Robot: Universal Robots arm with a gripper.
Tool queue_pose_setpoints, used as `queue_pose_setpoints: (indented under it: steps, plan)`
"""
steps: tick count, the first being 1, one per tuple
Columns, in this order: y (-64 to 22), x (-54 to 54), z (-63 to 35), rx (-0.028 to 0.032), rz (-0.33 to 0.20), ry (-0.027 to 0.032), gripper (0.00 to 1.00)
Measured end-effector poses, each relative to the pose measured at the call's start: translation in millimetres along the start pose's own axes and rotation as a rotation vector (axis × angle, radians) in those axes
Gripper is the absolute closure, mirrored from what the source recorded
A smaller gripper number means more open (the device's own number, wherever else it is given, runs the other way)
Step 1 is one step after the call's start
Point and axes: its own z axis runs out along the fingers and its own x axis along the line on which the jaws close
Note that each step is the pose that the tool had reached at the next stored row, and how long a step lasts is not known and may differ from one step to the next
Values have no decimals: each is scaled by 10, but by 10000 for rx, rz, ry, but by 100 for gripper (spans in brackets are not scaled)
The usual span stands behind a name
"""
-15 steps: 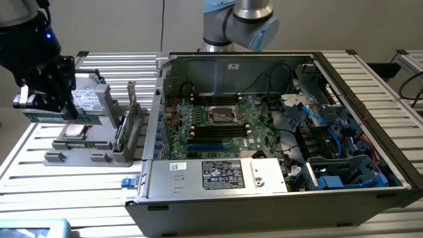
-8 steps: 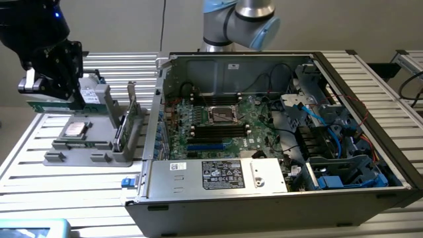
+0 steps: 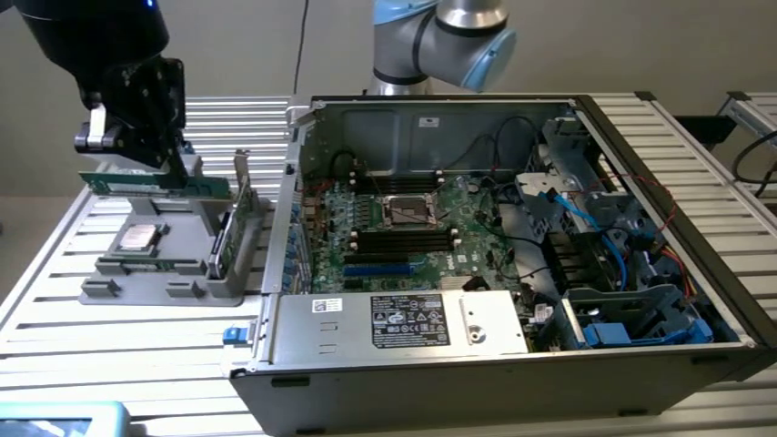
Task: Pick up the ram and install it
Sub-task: 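Pick up the ram and move it above insertion slot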
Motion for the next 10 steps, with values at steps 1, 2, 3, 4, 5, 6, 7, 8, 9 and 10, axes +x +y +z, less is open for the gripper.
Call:
queue_pose_setpoints:
  steps: [1, 2, 3, 4, 5, 6, 7, 8, 9, 10]
  plan:
    - [-45, -3, -13, -2, 0, 0, 87]
    - [-91, -6, -24, -2, -1, 0, 87]
    - [-137, -10, -32, -3, -2, 0, 87]
    - [-180, -13, -40, -3, -4, 0, 87]
    - [-226, -16, -47, -4, -6, 0, 87]
    - [-270, -19, -54, -5, -9, 0, 87]
    - [-314, -22, -60, -5, -11, -1, 87]
    - [-363, -26, -66, -6, -14, 0, 87]
    - [-405, -28, -70, -7, -17, 2, 87]
    - [-451, -32, -72, -7, -20, 2, 87]
